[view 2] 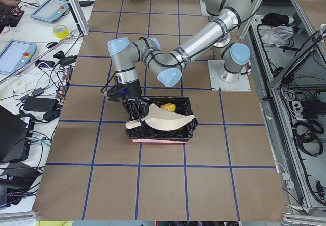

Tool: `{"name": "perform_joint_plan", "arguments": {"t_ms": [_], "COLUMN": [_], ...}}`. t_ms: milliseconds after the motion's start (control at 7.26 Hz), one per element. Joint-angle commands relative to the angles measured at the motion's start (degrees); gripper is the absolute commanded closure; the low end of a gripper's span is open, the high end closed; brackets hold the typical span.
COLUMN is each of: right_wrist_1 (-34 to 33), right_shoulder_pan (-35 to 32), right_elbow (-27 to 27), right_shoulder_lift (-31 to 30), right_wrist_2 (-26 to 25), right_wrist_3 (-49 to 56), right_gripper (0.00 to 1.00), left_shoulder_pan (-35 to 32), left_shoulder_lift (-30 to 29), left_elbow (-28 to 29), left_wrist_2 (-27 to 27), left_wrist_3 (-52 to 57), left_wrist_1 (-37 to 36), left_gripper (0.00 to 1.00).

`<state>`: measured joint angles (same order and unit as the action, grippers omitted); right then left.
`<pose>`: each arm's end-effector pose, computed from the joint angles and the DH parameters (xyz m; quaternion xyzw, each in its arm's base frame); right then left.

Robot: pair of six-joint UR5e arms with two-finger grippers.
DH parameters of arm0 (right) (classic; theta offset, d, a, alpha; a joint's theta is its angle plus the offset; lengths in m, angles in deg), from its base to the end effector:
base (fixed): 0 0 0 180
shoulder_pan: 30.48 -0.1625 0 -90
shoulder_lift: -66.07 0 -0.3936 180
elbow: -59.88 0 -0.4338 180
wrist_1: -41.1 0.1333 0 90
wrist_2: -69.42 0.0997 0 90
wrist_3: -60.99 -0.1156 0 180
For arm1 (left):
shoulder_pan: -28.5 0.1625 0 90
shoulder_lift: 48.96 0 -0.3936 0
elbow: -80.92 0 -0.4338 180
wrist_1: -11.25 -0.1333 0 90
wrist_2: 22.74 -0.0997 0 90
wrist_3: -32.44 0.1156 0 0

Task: Sweep and dump trash into bin
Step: 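Hold the tipped dustpan over the bin with the left gripper, then carry the empty dustpan back and lower it onto the table with the left gripper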

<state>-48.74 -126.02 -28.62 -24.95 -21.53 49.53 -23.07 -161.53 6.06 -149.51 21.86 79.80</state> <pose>0.1820 -0.5156 0.4637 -0.0518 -0.9984 0.0216 0.0052 0.3851 -0.5885 0.4042 -0.4257 0.8411 -0.0371 0.3317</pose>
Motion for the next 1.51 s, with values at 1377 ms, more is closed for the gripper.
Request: {"name": "perform_joint_plan", "arguments": {"t_ms": [1377], "right_wrist_1": [0.0], "right_shoulder_pan": [0.0], "right_elbow": [-0.4], "right_shoulder_lift": [0.1], "right_wrist_2": [-0.4], "right_wrist_3": [1.5], "right_gripper": [0.0], "left_shoulder_pan": [-19.0], "left_shoulder_lift": [-8.7], "left_elbow": [6.9], "left_wrist_2": [35.0], "left_wrist_3": [-45.9], "left_wrist_1": [10.9], "left_gripper": [1.0]}}
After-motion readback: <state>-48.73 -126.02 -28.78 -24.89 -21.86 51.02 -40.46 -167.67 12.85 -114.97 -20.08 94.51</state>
